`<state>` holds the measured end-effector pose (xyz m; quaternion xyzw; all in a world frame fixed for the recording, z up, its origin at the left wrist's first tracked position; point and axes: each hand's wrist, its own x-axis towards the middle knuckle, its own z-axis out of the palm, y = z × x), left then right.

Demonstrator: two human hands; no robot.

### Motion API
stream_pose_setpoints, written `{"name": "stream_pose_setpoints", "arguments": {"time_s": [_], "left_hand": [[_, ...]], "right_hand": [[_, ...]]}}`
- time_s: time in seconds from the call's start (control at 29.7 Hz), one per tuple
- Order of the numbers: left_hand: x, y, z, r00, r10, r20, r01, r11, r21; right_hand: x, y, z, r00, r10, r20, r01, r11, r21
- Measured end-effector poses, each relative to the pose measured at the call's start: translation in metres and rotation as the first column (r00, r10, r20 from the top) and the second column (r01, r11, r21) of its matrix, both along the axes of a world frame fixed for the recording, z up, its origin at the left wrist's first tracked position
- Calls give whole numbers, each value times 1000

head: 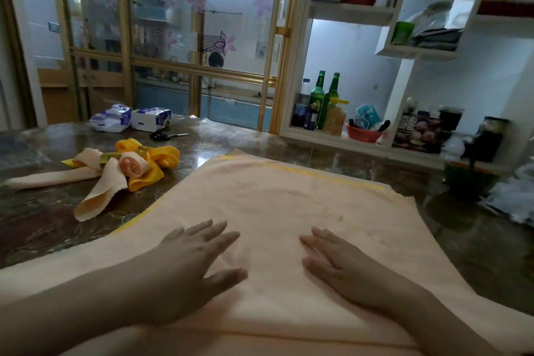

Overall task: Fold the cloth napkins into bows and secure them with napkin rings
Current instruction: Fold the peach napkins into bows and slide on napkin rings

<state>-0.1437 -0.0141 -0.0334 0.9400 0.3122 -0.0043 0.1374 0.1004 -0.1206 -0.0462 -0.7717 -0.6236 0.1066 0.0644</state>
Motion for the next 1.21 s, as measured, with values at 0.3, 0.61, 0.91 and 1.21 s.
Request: {"name": "stream_pose_setpoints", "arguments": {"time_s": [0.3, 0.61, 0.91, 1.21], "left_hand": [[40, -7, -18, 989, -67, -134, 69, 998, 6], [56, -9, -28, 994, -5, -109, 16, 995, 95], [66, -19, -19, 997, 21, -72, -16, 998, 68], [79, -36, -33, 992, -116, -58, 123, 982, 142]], "right_hand": [[12, -3, 5, 993, -76, 85, 88, 985, -148], [21, 4, -9, 996, -61, 65, 65, 996, -66], [22, 6, -12, 996, -60, 67, 62, 997, -35], [-25, -3, -2, 996, 82, -28, -74, 971, 229]]}}
